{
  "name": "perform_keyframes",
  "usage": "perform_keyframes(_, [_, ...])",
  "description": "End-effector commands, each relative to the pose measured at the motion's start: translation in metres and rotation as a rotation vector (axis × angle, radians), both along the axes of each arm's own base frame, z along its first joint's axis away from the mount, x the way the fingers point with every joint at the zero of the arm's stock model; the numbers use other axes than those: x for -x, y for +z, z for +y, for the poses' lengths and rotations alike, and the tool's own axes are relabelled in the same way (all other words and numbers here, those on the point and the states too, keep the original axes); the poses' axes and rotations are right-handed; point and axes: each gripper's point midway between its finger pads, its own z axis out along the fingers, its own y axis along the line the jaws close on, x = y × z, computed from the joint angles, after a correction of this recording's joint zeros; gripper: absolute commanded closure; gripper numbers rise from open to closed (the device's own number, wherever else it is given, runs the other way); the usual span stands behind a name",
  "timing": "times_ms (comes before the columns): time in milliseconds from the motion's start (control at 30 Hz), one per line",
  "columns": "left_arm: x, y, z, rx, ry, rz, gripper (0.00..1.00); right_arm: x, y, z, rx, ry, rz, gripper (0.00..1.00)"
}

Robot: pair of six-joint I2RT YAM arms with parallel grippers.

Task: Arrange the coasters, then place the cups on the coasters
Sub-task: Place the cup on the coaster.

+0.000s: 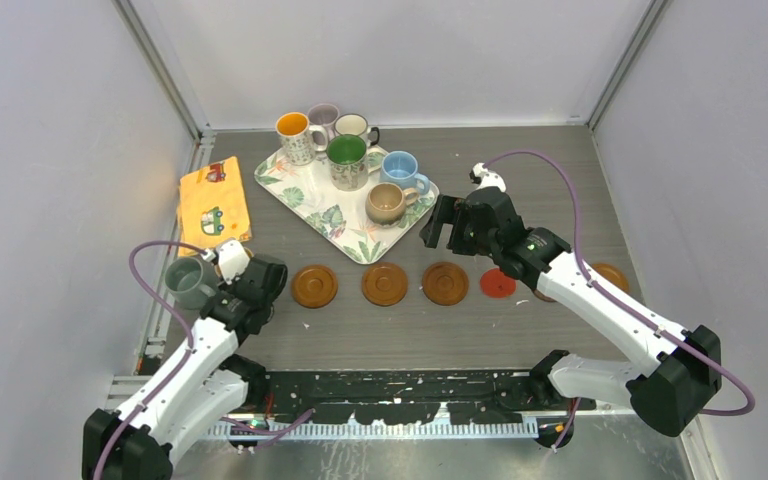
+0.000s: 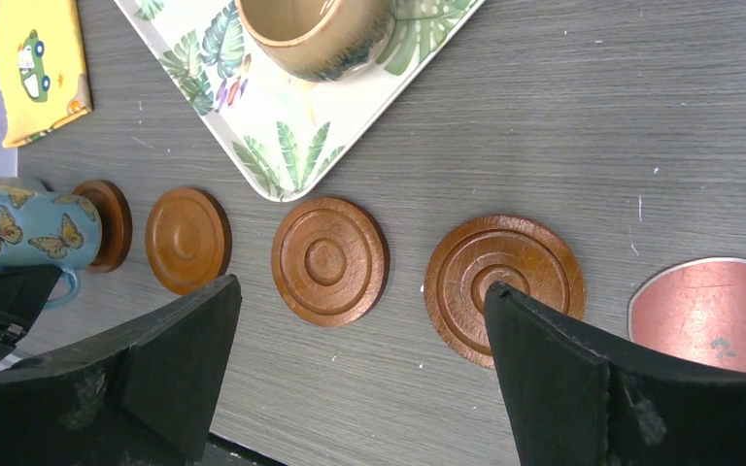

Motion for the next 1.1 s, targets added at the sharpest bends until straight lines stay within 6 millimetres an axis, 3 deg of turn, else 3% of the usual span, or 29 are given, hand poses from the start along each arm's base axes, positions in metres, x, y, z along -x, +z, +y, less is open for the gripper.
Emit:
perform_keyframes(0, [-0.0240, 0.0302, 0.0049, -0.006, 0.045, -0.197, 1.00, -0.0029, 0.0134, 0.0047, -0.040, 0.007, -0.038, 0.00])
perform_keyframes(433, [-0.0227, 0.0258, 0.0042, -0.005, 0.043, -0.180, 0.99, -0.0025, 0.0125, 0.0053, -0.043, 0.009, -0.035, 0.00])
perform_keyframes(1067, [-0.0145, 0.0253, 0.0050, 0.020, 0.082, -0.143, 0.69, -0.0018, 0.0147, 0.0040, -0.046, 0.008, -0.041, 0.00])
